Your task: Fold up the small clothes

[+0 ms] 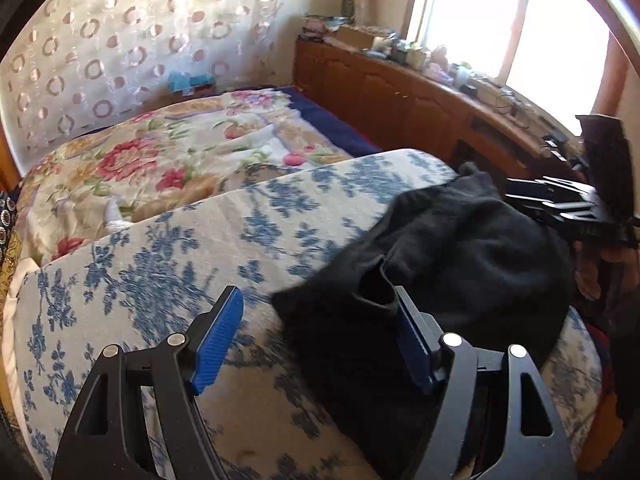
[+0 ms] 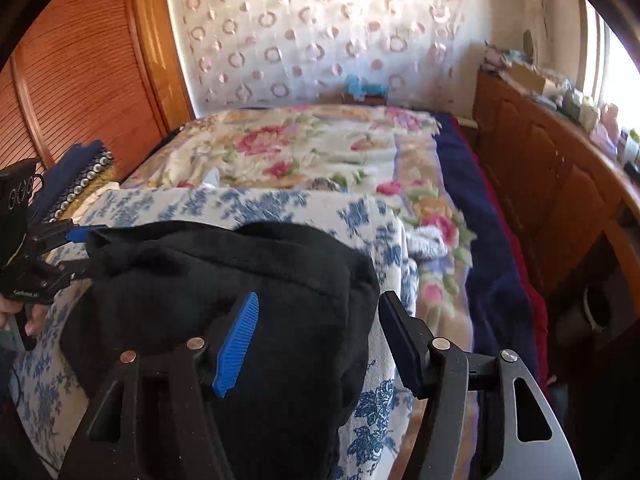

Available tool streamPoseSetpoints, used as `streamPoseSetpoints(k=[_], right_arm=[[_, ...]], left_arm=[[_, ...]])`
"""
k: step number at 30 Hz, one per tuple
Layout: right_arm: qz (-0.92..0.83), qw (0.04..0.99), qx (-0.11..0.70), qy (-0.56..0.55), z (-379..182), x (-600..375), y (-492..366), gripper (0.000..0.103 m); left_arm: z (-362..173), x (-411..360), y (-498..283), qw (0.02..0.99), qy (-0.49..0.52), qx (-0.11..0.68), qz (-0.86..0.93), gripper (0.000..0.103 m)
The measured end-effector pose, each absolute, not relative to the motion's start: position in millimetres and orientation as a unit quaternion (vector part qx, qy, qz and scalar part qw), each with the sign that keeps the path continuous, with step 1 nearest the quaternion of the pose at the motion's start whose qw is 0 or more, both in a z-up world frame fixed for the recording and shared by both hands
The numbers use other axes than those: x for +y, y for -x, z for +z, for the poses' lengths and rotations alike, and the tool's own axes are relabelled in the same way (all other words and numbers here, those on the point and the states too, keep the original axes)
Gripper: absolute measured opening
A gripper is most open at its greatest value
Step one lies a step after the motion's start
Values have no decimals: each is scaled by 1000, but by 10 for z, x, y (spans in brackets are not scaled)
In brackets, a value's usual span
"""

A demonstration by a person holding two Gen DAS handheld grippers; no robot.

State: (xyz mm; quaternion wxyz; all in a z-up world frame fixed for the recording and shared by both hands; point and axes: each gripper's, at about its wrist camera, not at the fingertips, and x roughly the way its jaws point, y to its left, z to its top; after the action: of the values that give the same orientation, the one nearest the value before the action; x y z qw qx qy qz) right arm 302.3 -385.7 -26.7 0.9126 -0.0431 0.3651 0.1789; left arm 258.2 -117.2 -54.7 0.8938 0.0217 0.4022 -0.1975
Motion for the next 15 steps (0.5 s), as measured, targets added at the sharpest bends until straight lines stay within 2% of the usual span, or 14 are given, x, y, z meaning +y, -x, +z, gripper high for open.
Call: streamPoseSetpoints(k=[4, 11, 15], right_arm=[[184, 909, 371, 50, -260, -3802, -3050, 66], [186, 901, 390, 26, -293, -3818, -3127, 67], [194, 899, 391, 18, -329, -3816, -3146, 67]], left_arm=[[-699, -1087, -2737, 885, 0, 427, -186, 75], [-729, -1136, -2687, 886, -10, 422, -192, 74], [-737, -1136, -2678, 880, -2, 424, -212, 63]])
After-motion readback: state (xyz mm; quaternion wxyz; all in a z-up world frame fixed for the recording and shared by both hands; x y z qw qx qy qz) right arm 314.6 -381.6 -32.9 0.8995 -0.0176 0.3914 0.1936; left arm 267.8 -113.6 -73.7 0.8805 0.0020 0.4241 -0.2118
